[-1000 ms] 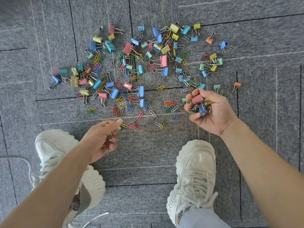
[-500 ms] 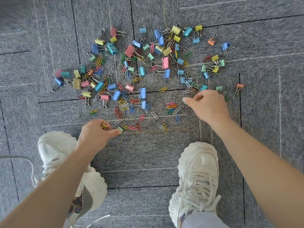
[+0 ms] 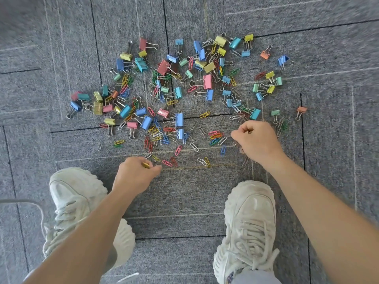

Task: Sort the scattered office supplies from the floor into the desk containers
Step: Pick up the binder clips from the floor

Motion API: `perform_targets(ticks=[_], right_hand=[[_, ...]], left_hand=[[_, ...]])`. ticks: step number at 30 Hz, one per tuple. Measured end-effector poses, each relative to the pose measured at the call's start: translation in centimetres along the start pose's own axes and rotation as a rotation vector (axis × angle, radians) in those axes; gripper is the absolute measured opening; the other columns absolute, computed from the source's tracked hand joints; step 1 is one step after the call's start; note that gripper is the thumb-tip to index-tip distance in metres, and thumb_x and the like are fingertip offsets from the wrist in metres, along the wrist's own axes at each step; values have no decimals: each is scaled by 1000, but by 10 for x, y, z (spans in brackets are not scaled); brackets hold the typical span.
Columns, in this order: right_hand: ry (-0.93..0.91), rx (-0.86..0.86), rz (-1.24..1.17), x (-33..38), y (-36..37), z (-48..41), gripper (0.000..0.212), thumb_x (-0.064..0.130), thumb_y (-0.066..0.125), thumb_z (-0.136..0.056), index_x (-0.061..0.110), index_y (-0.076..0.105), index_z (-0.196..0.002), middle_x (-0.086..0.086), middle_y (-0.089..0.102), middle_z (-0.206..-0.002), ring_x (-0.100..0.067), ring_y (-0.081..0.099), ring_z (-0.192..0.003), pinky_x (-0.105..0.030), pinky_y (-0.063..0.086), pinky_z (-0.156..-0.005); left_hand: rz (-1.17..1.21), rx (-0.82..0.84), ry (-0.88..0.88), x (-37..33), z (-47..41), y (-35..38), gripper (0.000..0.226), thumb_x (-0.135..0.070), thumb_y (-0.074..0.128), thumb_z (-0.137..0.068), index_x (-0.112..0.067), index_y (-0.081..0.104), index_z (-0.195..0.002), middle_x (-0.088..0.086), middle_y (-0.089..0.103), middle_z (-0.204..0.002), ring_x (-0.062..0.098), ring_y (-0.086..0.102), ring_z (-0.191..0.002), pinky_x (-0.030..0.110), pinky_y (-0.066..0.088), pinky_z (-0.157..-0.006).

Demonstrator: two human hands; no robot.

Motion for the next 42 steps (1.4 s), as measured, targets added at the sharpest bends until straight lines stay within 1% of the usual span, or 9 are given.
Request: perform_targets(ticks=[6,11,23,28,30,32,34,38,42], right_hand=[[181,212,-635,-9,9,14,26,11,63,-90,14,54,-66,0,54,-60,-21,53,-52,-25,30,-44],[261,307,-845,-8,12,18,20,15,56,-92,16,51,-73,-1,52,-67,-19,52,-55,-25,28,-46],[202,514,-1139,-5,21,25,19,11,45,-93,24,57,-99,2,51,-69,-14,48,-58,-22,24,-45],[242,483,-1298,-15,15,22,14,22,52,-89,17,64,-95,3,54,-74,-12,50,-60,-19,32,-42],[241,471,-1301,-18,8,20,14,28,54,-91,16,61,-91,5,53,-73,-12,49,-60,-19,32,-42],[218,384,-1202,-18,-3,15,11,27,58,-89,17,59,-89,4,51,-71,-13,48,-60,-20,31,-42],[155,186,-946,-17,-21,8,5,19,64,-91,19,59,-90,3,53,-70,-17,50,-58,-21,31,-42],[-61,-194,59,-2,-55,-7,23,28,64,-93,32,55,-114,14,51,-78,-13,56,-65,-29,47,-57],[-137,-202,478,11,-48,-20,32,34,59,-96,31,47,-125,0,58,-76,-24,57,-62,-30,42,-54]], left_hand=[[119,75,29,-18,10,-5,50,-57,83,-65,-16,54,-67,-3,47,-51,15,37,-44,29,38,-51],[193,4,122,-36,14,-16,43,-51,71,-83,-10,61,-75,-1,50,-54,19,49,-51,47,57,-62],[475,139,198,-78,9,2,18,-26,55,-100,-20,68,-112,5,55,-73,20,46,-56,32,46,-50],[110,-75,420,-95,6,8,24,-30,47,-103,-36,63,-120,-7,50,-57,8,36,-39,23,34,-44],[-147,-138,529,-104,8,9,30,-34,47,-103,-41,58,-130,-8,61,-69,6,45,-44,24,41,-46],[-383,-182,580,-110,5,9,38,-38,42,-104,-46,44,-141,-4,69,-96,14,58,-56,30,52,-51],[-604,-196,633,-109,0,13,45,-37,37,-105,-45,29,-149,-4,64,-94,15,60,-59,29,51,-46],[-903,-196,699,-95,-6,22,69,-27,44,-104,-39,-1,-155,-8,50,-82,8,49,-50,23,42,-38],[-877,-234,661,-91,-3,17,63,-17,49,-102,-26,19,-156,-8,60,-98,6,46,-53,18,29,-38]])
Point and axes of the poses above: each hand's wrist, its own z-axis away from the middle knuckle, its own y-axis out of the palm, x = y × z, the point moved 5 cm from there along -z, towards the middle knuckle
